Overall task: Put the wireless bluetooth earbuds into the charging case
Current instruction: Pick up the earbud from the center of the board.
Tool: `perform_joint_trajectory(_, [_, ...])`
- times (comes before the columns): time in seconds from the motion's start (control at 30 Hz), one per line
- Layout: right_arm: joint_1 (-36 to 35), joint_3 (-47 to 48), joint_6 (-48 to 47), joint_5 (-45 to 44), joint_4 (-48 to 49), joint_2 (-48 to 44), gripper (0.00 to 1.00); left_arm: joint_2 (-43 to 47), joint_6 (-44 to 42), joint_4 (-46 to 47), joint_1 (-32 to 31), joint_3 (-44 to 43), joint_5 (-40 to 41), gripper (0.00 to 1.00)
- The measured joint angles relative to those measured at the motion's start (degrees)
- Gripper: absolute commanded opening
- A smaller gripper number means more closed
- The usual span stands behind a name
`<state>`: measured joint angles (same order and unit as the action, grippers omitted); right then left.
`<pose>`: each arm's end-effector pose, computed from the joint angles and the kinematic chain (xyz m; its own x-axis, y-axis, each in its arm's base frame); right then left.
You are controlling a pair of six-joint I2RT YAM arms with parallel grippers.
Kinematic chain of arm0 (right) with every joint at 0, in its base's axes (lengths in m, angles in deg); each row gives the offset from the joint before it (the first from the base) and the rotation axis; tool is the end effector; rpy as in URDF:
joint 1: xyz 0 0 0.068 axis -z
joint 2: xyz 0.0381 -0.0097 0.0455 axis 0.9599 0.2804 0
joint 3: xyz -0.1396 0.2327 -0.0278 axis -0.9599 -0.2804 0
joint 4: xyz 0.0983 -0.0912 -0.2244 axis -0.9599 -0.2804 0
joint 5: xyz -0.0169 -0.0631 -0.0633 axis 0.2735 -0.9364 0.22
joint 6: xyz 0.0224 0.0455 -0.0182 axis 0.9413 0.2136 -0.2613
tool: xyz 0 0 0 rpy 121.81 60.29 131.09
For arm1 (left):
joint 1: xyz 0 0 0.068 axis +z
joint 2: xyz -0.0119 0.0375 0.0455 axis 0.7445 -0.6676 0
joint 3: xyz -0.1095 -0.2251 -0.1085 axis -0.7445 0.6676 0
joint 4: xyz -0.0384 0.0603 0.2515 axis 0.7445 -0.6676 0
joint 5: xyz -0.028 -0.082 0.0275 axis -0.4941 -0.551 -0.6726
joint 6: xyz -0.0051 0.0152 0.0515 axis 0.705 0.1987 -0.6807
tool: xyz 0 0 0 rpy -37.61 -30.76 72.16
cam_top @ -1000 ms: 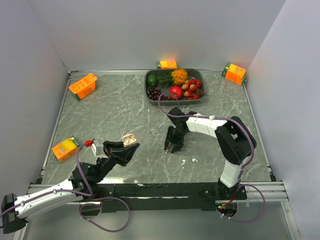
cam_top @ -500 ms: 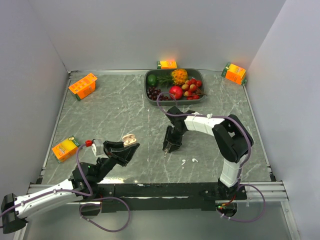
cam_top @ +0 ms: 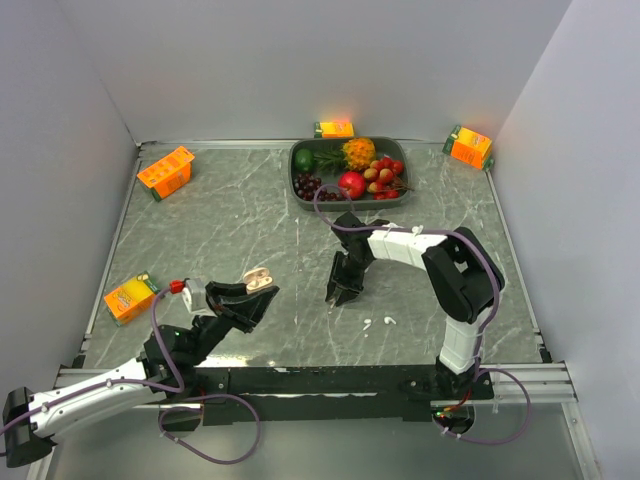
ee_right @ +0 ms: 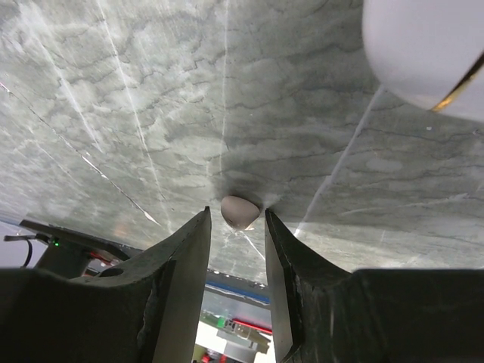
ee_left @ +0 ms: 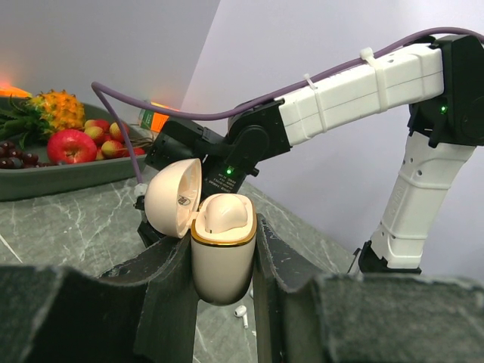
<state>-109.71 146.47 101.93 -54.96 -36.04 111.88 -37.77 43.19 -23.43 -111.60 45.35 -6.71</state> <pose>0.2643 0.2066 0.1426 -0.9710 0.1999 0.1314 0.2345 0.9039 0.3577 0.0594 -0.0963 0.2331 -0.0837 -0.5959 -0.7986 0.7652 0.4750 -0.4346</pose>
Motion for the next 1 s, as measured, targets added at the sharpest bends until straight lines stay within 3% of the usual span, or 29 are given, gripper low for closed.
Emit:
perform_joint_trajectory(0.77, [2.1,0.5,-3.3,0.1,-1.8,0.5,0.37,0.6,0.0,0.0,0.0,0.0,0.0,0.01])
perform_joint_trajectory(1.0, [2.3,0.4,-3.9,-0.1,-2.0,0.5,0.22,0.5,0.0,0.0,0.0,0.0,0.0,0.01])
